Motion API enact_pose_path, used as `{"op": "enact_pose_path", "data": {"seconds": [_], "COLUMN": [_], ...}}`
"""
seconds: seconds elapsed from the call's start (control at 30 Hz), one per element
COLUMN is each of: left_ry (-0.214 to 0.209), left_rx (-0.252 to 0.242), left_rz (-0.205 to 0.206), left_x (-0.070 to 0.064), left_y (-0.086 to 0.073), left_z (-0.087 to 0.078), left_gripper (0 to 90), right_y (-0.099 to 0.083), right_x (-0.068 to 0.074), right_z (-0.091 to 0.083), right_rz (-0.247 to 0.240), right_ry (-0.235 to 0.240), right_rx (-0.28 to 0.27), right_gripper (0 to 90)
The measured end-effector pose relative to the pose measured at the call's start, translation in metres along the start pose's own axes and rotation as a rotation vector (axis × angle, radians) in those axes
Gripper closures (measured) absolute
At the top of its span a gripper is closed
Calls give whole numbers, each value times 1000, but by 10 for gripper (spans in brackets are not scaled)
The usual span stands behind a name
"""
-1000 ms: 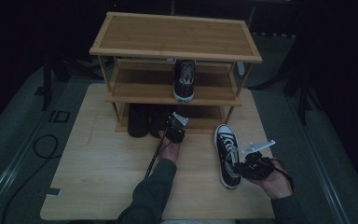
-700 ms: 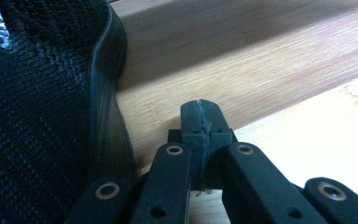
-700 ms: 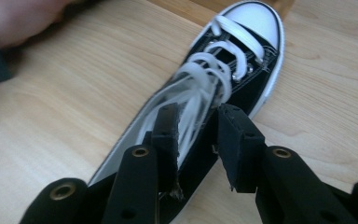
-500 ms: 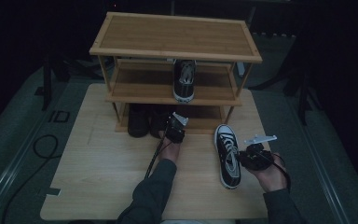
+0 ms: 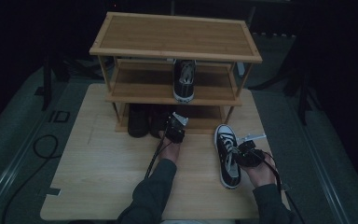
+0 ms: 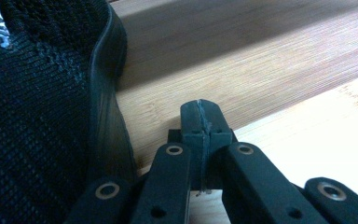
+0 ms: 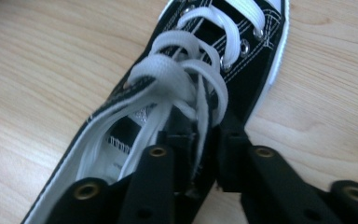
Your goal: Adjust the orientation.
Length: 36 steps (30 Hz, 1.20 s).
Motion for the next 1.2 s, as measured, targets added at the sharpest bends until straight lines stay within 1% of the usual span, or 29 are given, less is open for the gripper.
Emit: {"op": "enact_pose_path", "data": {"seconds": [0.03, 0.07, 0.17, 0.27, 0.33, 0.37, 0.4, 0.43, 0.5, 0.57, 0.6, 0.77, 0.9, 1.2], "left_ry": [1, 1, 0, 0, 1, 0, 0, 1, 1, 1, 1, 1, 1, 2], "left_rx": [0, 0, 0, 0, 0, 0, 0, 0, 0, 0, 0, 3, 3, 2], "left_rz": [2, 2, 3, 3, 4, 4, 4, 5, 6, 7, 7, 6, 6, 7], "left_x": [0, 0, 0, 0, 0, 0, 0, 0, 0, 0, 0, 0, 0, 0], "left_y": [0, 0, 0, 0, 0, 0, 0, 0, 0, 0, 0, 0, 0, 0], "left_z": [0, 0, 0, 0, 0, 0, 0, 0, 0, 0, 0, 0, 0, 0], "left_gripper": [900, 900, 900, 900, 900, 900, 900, 900, 900, 900, 900, 900, 900, 900], "right_y": [1, 1, -1, -2, -2, -3, -3, -2, -2, -2, -2, 0, 3, 7], "right_x": [-1, -1, -4, -6, -8, -9, -9, -11, -12, -12, -12, -9, -7, -5], "right_z": [-2, -2, -6, -7, -8, -10, -10, -12, -12, -14, -14, -18, -21, -27], "right_rz": [24, 24, 68, 72, 81, 89, 89, 95, 99, 104, 104, 105, 96, 83], "right_ry": [14, 14, 43, 44, 53, 65, 65, 65, 64, 80, 80, 104, 117, 122], "right_rx": [-31, -31, -60, -71, -80, -88, -88, -101, -106, -114, -114, -130, -145, -160], "right_gripper": [851, 851, 860, 862, 863, 864, 864, 864, 865, 866, 866, 867, 869, 869]}}
Point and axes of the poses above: each handheld gripper's, and its own axes: z roughly forward along the jaws, y roughly out of its top, x roughly to its left, the point moved 7 cm from there along z, roughly forward along the jaws, and after that the axes turned 13 degrees about -z, right-handed, at the moved point
